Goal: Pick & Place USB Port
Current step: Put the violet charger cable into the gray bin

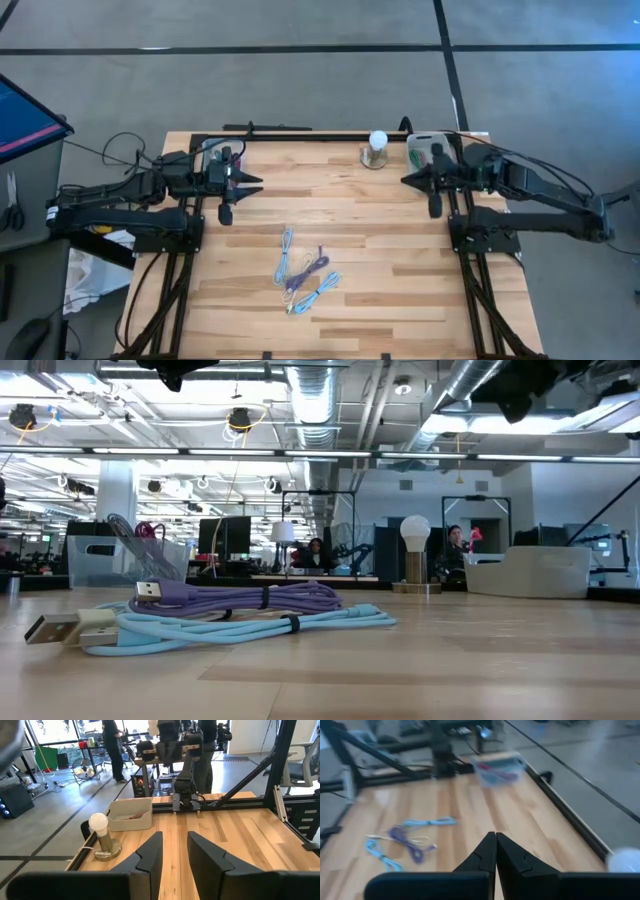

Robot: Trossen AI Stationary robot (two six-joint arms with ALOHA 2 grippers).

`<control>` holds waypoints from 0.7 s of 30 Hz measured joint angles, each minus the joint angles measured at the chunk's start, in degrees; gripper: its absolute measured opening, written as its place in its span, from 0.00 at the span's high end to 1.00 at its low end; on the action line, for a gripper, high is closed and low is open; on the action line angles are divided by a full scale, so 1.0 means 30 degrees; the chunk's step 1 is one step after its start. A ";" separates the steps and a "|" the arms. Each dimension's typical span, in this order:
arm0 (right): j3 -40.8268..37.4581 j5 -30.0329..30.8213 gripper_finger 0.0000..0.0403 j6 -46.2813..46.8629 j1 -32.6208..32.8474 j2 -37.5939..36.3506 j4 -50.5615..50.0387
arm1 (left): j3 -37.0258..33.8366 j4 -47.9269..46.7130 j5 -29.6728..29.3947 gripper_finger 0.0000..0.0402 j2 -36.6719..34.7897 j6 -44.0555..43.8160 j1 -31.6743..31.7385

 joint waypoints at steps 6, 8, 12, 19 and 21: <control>0.0000 -0.0988 1.00 0.0005 0.1438 0.0000 0.0495 | 0.0000 0.0000 0.0000 0.78 0.0000 0.0000 0.0000; 0.0000 -0.1298 1.00 0.0012 0.1960 0.0000 0.0490 | 0.0000 -0.0003 0.0000 0.78 0.0000 -0.0002 0.0000; 0.0000 -0.1527 1.00 0.0020 0.3000 0.0007 0.0488 | 0.0000 0.0000 0.0000 0.78 0.0000 0.0000 0.0007; 0.0000 -0.1505 1.00 0.0071 0.4252 0.0015 0.0476 | 0.0000 -0.0005 0.0000 0.78 0.0000 0.0000 0.0007; 0.0000 -0.1491 1.00 0.0227 0.4435 0.0015 0.0473 | 0.0000 -0.0004 0.0000 0.78 0.0000 0.0000 0.0000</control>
